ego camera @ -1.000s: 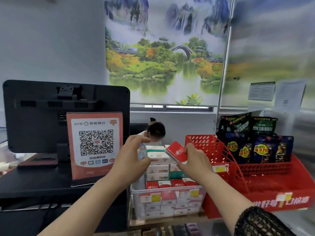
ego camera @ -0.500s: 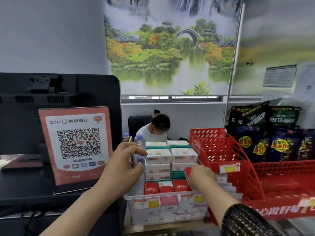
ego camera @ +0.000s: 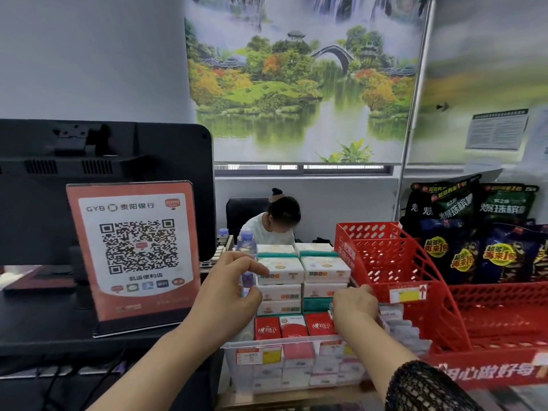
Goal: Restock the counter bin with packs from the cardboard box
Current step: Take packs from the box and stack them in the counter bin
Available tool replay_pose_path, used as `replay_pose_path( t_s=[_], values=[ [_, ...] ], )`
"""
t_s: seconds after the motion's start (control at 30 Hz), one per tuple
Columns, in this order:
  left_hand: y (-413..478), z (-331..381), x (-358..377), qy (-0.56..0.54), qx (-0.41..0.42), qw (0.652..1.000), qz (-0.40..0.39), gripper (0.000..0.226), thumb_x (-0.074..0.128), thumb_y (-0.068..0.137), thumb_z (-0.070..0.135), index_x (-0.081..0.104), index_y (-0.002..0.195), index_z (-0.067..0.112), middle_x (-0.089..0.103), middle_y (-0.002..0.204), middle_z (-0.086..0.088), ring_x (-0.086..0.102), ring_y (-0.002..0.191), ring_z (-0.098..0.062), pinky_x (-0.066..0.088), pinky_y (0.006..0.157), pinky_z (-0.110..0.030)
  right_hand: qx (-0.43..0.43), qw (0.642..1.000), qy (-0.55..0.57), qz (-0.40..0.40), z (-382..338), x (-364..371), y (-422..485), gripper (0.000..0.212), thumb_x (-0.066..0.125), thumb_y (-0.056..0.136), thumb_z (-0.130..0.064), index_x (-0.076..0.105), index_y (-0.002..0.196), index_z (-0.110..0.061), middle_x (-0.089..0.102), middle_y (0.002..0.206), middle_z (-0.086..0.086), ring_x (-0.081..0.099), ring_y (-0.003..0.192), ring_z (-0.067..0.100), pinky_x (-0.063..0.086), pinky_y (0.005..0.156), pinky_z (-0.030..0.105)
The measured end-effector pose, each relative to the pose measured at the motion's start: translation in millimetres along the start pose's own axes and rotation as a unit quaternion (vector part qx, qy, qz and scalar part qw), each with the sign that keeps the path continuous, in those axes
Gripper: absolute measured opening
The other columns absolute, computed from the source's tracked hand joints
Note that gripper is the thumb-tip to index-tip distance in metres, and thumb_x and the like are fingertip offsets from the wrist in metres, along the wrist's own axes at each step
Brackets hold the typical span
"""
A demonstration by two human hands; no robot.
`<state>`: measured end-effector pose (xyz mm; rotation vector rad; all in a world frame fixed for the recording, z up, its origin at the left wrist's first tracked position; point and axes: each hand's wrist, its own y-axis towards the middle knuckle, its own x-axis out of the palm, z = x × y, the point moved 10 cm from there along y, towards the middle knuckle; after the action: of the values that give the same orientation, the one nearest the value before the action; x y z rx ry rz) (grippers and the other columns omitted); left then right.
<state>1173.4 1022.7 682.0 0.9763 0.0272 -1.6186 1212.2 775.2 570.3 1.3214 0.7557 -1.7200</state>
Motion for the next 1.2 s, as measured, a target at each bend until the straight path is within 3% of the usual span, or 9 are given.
replay_pose_path(
  t_s=[0.13, 0.27, 0.5, 0.6, 0.73, 0.87, 0.93, 1.0, 1.2],
  values=[
    [1, 1, -3, -0.006, 0.001, 1.0, 0.003, 0.025, 0.061, 0.088, 0.008, 0.062, 0.099, 0.031, 0.042, 0.123, 0.017, 0.041, 0.123, -0.006, 0.044, 0.067, 0.004, 0.005, 0.997, 0.071, -0.002, 7, 0, -2, 0.032, 0.058, 0.091, -0.016, 0.057, 0.123, -0.017, 0.059, 0.124, 0.003, 0.057, 0.113, 0.024, 0.052, 0.083, 0.033],
    [-1, -1, -5, 0.003, -0.004, 1.0, 0.005, 0.026, 0.061, 0.088, 0.009, 0.061, 0.099, 0.033, 0.041, 0.124, 0.019, 0.04, 0.124, -0.006, 0.047, 0.066, 0.0, 0.017, 0.987, 0.158, -0.007, 16, -4, -12, 0.04, 0.064, 0.087, -0.038, 0.056, 0.121, -0.019, 0.059, 0.12, 0.002, 0.058, 0.109, 0.022, 0.05, 0.079, 0.031],
    [-6, 1, -3, -0.02, -0.021, 1.0, -0.001, 0.029, 0.06, 0.088, 0.006, 0.06, 0.099, 0.033, 0.042, 0.125, 0.012, 0.045, 0.121, -0.013, 0.049, 0.063, -0.003, 0.004, 0.955, 0.289, 0.067, 18, -45, -45, 0.035, 0.05, 0.092, -0.04, 0.062, 0.107, -0.012, 0.064, 0.111, 0.006, 0.06, 0.099, 0.026, 0.044, 0.071, 0.031],
    [-13, -1, -4, -0.028, -0.028, 0.999, 0.001, 0.03, 0.059, 0.088, 0.005, 0.059, 0.107, 0.028, 0.044, 0.125, 0.007, 0.046, 0.113, -0.009, 0.042, 0.057, 0.003, -0.002, 0.917, 0.387, 0.095, 14, -60, -68, 0.041, 0.049, 0.09, -0.043, 0.063, 0.116, -0.015, 0.062, 0.118, 0.009, 0.059, 0.103, 0.028, 0.046, 0.077, 0.032],
    [-23, -12, -3, -0.045, -0.042, 0.998, 0.0, 0.045, 0.056, 0.089, 0.008, 0.051, 0.132, 0.022, 0.047, 0.134, 0.007, 0.043, 0.103, 0.0, 0.038, 0.055, 0.001, -0.014, 0.827, 0.556, 0.083, 2, -67, -103, 0.056, 0.048, 0.091, -0.048, 0.046, 0.139, -0.019, 0.05, 0.139, 0.008, 0.049, 0.123, 0.028, 0.04, 0.096, 0.036],
    [-37, -28, 3, -0.1, -0.082, 0.992, -0.005, 0.051, 0.057, 0.092, 0.015, 0.044, 0.14, 0.02, 0.05, 0.129, 0.007, 0.045, 0.106, -0.003, 0.043, 0.074, -0.009, -0.049, 0.742, 0.663, 0.08, -17, -68, -133, 0.055, 0.046, 0.096, -0.044, 0.036, 0.144, -0.021, 0.049, 0.139, 0.001, 0.046, 0.123, 0.019, 0.038, 0.099, 0.034],
    [-47, -39, 4, -0.11, -0.106, 0.988, -0.004, 0.053, 0.059, 0.091, 0.022, 0.043, 0.141, 0.019, 0.052, 0.134, 0.006, 0.051, 0.115, -0.009, 0.049, 0.091, -0.026, -0.061, 0.713, 0.695, 0.062, -32, -66, -147, 0.054, 0.045, 0.096, -0.046, 0.036, 0.144, -0.023, 0.049, 0.127, -0.009, 0.045, 0.114, 0.01, 0.037, 0.094, 0.03],
    [-60, -45, 4, -0.112, -0.119, 0.987, -0.003, 0.056, 0.059, 0.091, 0.027, 0.042, 0.143, 0.019, 0.05, 0.141, 0.002, 0.048, 0.126, -0.013, 0.042, 0.105, -0.037, -0.075, 0.706, 0.703, 0.043, -48, -62, -159, 0.057, 0.043, 0.094, -0.05, 0.035, 0.145, -0.026, 0.047, 0.134, -0.01, 0.044, 0.125, 0.013, 0.038, 0.1, 0.034],
    [-92, -40, -7, -0.075, -0.11, 0.991, 0.011, 0.05, 0.055, 0.093, 0.028, 0.044, 0.141, 0.024, 0.051, 0.14, 0.006, 0.046, 0.128, -0.013, 0.039, 0.107, -0.036, -0.117, 0.712, 0.692, 0.035, -72, -60, -189, 0.05, 0.037, 0.097, -0.046, 0.036, 0.143, -0.026, 0.043, 0.144, 0.0, 0.04, 0.132, 0.022, 0.034, 0.107, 0.043]
  ],
)
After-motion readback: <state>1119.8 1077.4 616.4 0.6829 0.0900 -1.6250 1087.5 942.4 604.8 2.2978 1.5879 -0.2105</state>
